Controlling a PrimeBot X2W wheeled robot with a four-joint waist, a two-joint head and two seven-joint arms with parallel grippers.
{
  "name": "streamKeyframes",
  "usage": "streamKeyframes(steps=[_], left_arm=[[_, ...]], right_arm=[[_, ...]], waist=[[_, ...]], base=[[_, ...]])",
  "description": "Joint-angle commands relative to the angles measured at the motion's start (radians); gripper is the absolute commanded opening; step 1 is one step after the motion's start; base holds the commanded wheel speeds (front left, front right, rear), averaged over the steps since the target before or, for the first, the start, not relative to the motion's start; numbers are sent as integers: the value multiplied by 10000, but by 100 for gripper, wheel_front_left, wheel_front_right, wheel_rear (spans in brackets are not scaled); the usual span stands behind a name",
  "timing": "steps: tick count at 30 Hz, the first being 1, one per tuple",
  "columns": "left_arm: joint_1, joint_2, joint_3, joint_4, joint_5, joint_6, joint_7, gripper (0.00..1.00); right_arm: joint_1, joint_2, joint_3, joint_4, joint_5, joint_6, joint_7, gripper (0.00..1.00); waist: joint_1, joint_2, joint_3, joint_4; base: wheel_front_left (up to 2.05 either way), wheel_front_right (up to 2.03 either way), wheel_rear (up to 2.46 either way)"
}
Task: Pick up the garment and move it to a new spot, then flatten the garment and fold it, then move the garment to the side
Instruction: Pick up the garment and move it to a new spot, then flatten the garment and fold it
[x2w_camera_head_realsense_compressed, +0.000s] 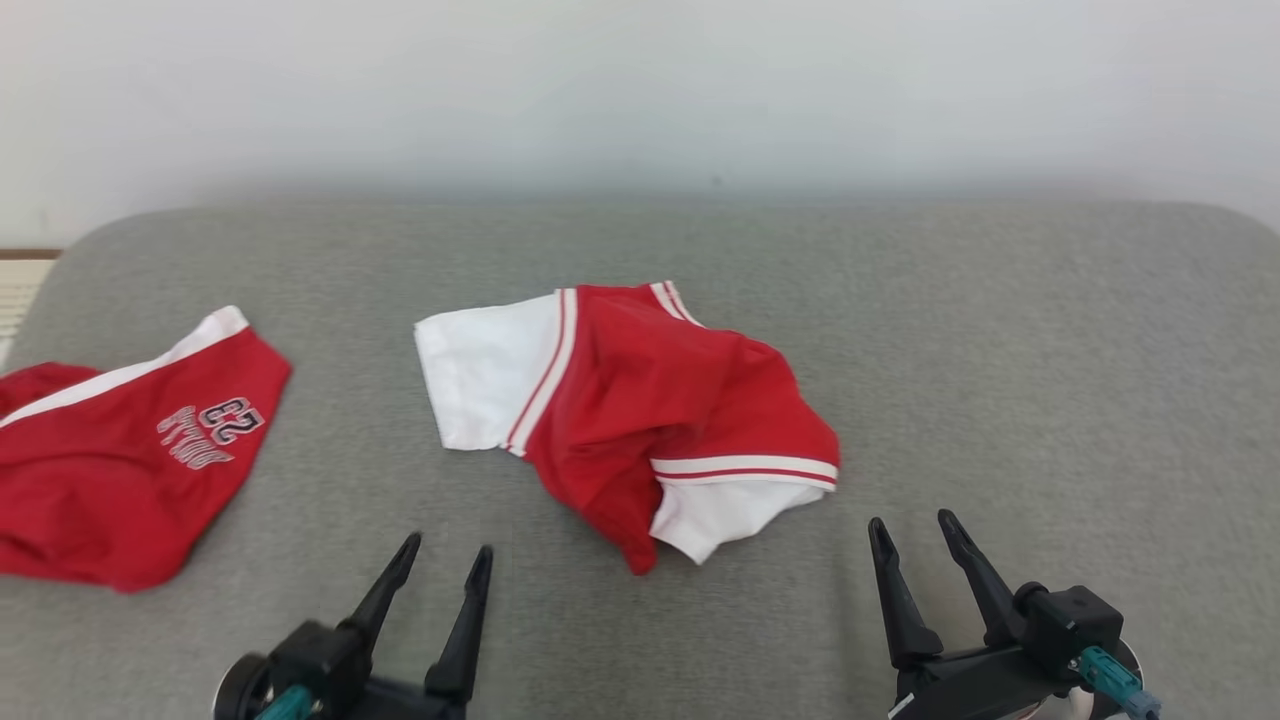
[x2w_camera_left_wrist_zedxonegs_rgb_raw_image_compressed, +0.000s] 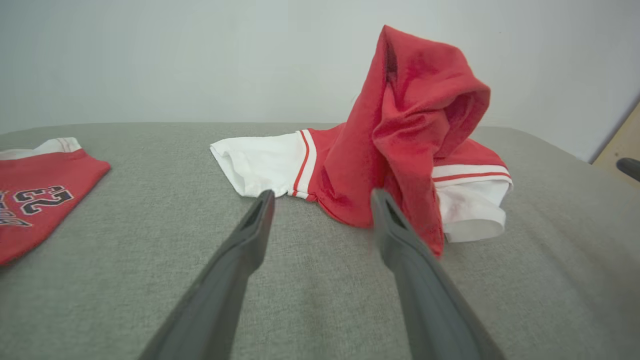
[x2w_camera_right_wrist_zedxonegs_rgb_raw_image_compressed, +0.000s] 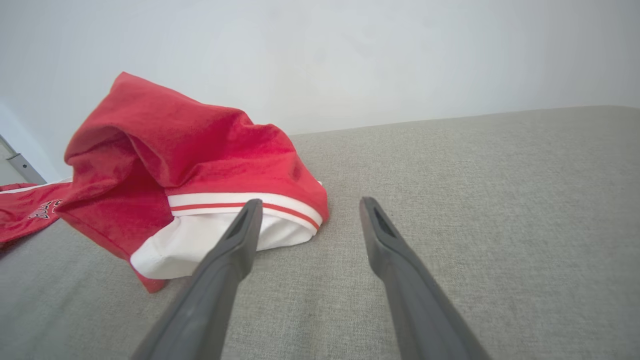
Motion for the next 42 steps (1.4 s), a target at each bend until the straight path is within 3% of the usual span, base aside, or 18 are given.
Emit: streamKeyframes(steps=[1,13,22,31,39,40,41,42], left_arm=[[359,-12,177,-164,104,-41,-13,100],[1928,-192,1498,-1175,471,32,-14,100],[1937,-248,1400,-1355,299,32,-14,100],[1749,-247,1265,-1104,-64,71,-14,100],[1830,-249,1333,-1094,-206,112,-14,100],[1822,-249,1321,-1102,-232,126,-13,100],[1811,-249,1303,-1120,-270,138,-14,100],[1802,-249,1294,-1143,-296,145,-14,100]], right_arm=[[129,-37,-3,23,58,-10,-9,100],[310,-58,-492,347,-184,-10,-8,100],[-141,-8,-548,1030,-189,-10,-8,100],[-590,-58,687,1551,403,-10,-8,100],[-1001,-18,421,2485,-755,-10,-8,100],[-1048,29,271,2583,-915,-10,-9,82],[-1093,75,83,2685,-1083,-10,-8,33],[-1163,127,-99,2701,-1224,-10,-9,0]], waist=[[1,0,-232,466],[1,0,-297,1519],[1,0,39,2294],[1,0,362,3005],[1,0,456,3248],[1,0,467,3263],[1,0,480,3274],[1,0,489,3276]], base=[[0,0,0],[0,0,0],[0,0,0],[0,0,0],[0,0,0],[0,0,0],[0,0,0],[0,0,0]])
